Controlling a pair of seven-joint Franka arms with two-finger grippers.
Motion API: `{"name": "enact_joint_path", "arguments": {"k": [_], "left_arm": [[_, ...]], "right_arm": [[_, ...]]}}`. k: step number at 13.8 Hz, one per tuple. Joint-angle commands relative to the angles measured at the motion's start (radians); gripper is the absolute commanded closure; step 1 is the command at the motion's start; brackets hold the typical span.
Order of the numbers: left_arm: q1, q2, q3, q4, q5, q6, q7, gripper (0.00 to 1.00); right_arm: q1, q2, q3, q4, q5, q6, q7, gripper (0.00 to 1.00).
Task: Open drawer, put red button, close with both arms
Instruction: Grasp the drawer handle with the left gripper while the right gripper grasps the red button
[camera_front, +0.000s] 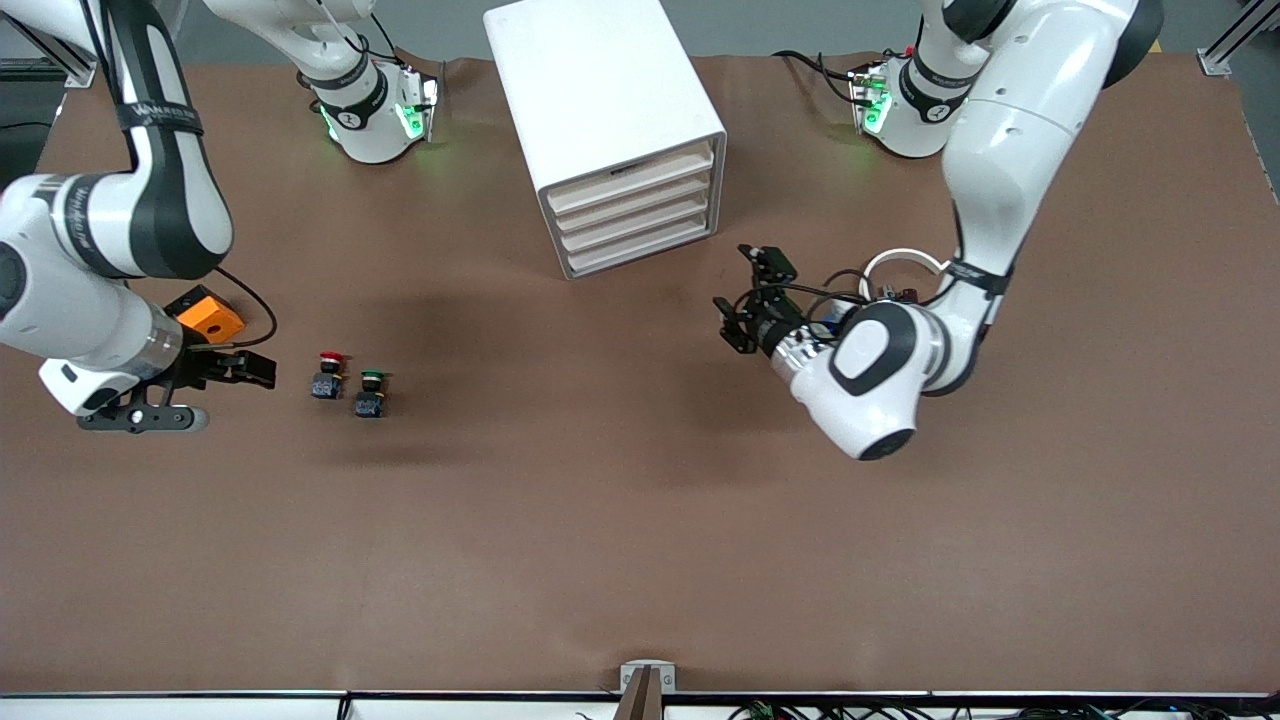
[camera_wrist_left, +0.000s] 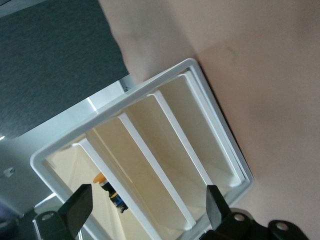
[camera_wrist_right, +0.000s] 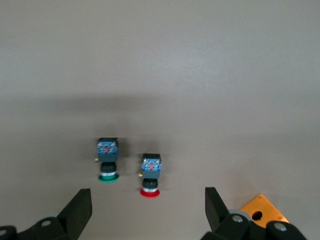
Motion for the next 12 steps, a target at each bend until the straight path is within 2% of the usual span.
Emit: {"name": "enact_joint_path", "arguments": {"k": [1,4,7,10,11,12], "left_arm": [[-0.023,0.063,0.009,0.027,-0.093,-0.012,-0.149,0.0],[-0.06,0.091,0.009,0.027,-0.151,-0.012,-0.184,0.0],[-0.111,0.122,0.014,0.027,-0.169,-0.012,-0.266,0.0],[-0.141,0.122,0.012,0.022,-0.175,-0.018,-0.338,0.14],[-0.155,0.122,0.012,0.021,-0.175,-0.018,-0.349,0.15],[-0.167,0.123,0.012,0.019,-0.176,-0.018,-0.351,0.24]], "right_arm": [[-0.022,-0.004,0.01,-0.101,-0.03,0.08,0.055,0.0],[-0.019,0.029,0.012,-0.117,-0.03,0.083,0.133,0.0],[-0.013,0.053,0.012,-0.157,-0.028,0.181,0.172,0.0],[-0.008,0.081,0.012,-0.216,-0.028,0.29,0.187,0.0],[-0.008,0.098,0.012,-0.221,-0.028,0.299,0.187,0.0],[-0.008,0.115,0.012,-0.22,-0.028,0.301,0.187,0.0]]}}
